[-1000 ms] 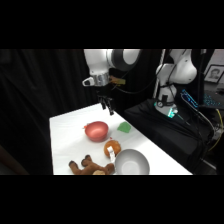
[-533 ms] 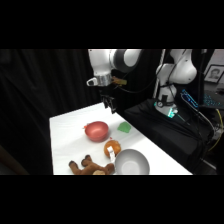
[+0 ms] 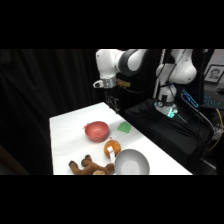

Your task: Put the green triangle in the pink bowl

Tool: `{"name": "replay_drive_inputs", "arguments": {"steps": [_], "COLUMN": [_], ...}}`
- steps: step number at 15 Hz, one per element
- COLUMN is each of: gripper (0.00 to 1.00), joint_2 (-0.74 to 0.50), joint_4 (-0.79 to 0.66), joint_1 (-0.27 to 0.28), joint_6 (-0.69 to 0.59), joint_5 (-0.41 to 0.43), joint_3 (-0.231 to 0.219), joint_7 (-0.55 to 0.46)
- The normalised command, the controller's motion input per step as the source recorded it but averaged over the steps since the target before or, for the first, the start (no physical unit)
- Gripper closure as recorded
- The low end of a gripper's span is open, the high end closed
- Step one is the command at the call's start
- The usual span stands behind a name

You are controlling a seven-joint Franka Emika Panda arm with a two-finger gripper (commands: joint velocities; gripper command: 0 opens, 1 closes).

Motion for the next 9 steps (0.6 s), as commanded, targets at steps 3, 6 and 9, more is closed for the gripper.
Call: {"name": "replay_drive_inputs", "arguments": {"steps": [3,6,9], "gripper": [0.0,0.0,0.0], "joint_2": [-0.24,-0.11,-0.02], "joint_4": [-0.32,-0.25,-0.2], "joint_1": [-0.011,-0.01,-0.016], "joint_6": [0.25,0.3,0.35], "joint_5": [0.084,0.099,0.13], "joint_3": [-0.014,-0.018,-0.024], "joint_7": [-0.1,-0.08,-0.08]}}
